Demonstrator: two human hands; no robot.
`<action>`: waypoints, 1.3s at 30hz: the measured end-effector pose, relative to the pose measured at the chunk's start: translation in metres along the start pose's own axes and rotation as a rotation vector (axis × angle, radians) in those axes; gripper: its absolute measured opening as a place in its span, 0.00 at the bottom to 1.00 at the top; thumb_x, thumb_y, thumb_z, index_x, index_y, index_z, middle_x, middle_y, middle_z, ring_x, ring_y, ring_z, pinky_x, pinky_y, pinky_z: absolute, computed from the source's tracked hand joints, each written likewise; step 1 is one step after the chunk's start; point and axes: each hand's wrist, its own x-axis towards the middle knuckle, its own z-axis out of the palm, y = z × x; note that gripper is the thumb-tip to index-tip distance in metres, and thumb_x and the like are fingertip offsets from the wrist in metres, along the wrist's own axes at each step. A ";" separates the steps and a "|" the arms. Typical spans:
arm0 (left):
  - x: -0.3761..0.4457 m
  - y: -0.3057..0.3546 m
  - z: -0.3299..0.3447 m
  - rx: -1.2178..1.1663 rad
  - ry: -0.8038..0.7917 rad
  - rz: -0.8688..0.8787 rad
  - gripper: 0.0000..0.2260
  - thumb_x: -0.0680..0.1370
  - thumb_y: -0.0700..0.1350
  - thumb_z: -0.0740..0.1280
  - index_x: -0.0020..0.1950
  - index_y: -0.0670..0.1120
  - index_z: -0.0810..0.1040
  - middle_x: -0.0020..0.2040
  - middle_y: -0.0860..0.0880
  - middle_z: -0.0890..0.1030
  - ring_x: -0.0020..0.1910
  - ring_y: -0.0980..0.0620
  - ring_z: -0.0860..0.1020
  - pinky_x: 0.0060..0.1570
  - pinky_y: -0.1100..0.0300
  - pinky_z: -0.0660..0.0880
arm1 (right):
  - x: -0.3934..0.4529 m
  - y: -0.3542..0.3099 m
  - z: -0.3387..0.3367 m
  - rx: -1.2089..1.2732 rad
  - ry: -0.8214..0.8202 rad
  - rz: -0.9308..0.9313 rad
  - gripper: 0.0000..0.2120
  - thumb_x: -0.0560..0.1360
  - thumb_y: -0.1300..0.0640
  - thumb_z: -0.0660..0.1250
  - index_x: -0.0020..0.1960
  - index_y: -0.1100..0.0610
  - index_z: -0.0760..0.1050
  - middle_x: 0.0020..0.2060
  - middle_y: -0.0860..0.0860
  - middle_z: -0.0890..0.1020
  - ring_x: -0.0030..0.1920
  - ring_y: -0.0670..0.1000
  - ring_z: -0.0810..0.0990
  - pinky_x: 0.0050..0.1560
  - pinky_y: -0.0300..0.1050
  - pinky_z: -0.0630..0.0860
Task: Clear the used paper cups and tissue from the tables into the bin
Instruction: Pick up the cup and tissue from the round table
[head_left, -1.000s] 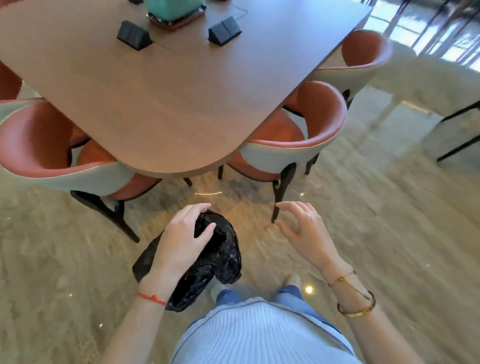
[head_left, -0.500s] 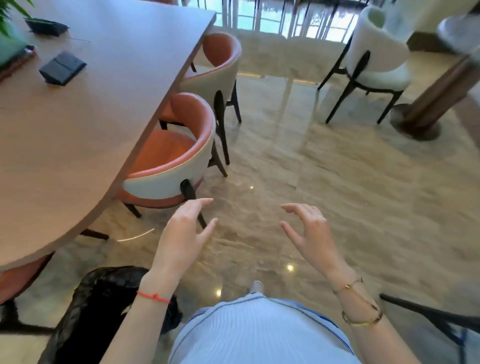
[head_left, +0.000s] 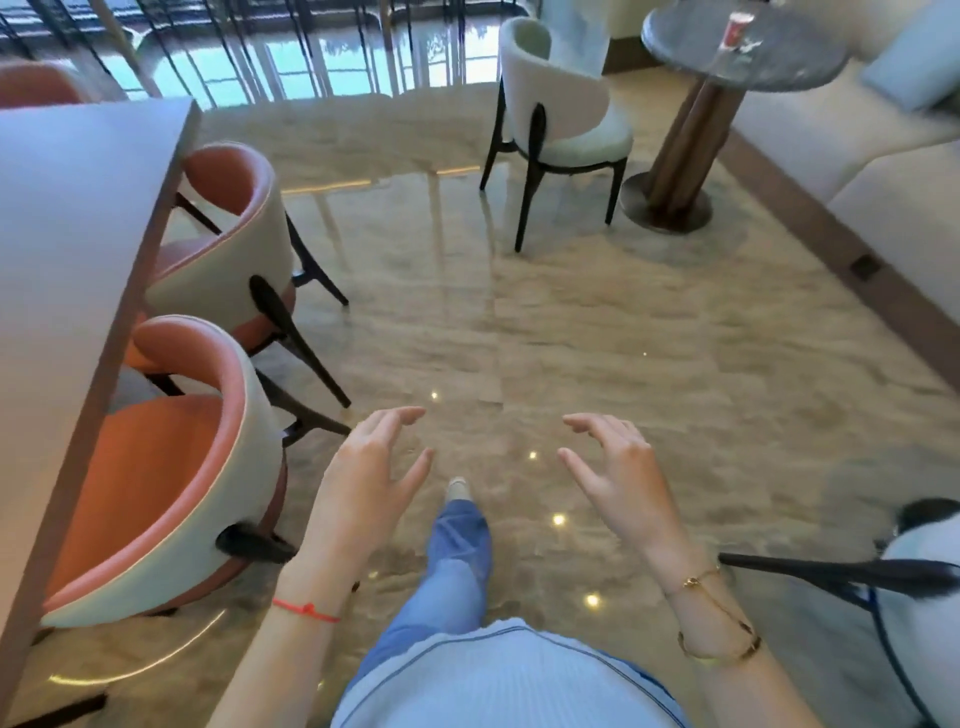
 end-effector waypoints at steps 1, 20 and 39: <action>0.020 -0.001 0.002 -0.006 -0.009 0.018 0.18 0.75 0.46 0.71 0.64 0.48 0.76 0.59 0.54 0.78 0.59 0.56 0.76 0.59 0.61 0.72 | 0.016 0.003 0.000 -0.002 0.012 0.009 0.14 0.73 0.57 0.71 0.58 0.54 0.78 0.51 0.46 0.81 0.54 0.48 0.75 0.57 0.36 0.68; 0.442 0.005 0.006 0.119 -0.183 0.246 0.18 0.77 0.49 0.69 0.66 0.48 0.75 0.62 0.52 0.77 0.62 0.52 0.75 0.61 0.54 0.73 | 0.367 0.049 -0.022 -0.002 0.196 0.182 0.15 0.73 0.57 0.71 0.59 0.53 0.77 0.51 0.46 0.80 0.53 0.50 0.76 0.57 0.40 0.69; 0.847 0.150 0.147 0.095 -0.257 0.397 0.17 0.76 0.49 0.69 0.65 0.51 0.75 0.60 0.54 0.77 0.60 0.53 0.75 0.57 0.60 0.72 | 0.719 0.221 -0.159 -0.051 0.297 0.286 0.14 0.75 0.53 0.69 0.60 0.51 0.76 0.51 0.44 0.79 0.55 0.47 0.74 0.56 0.39 0.70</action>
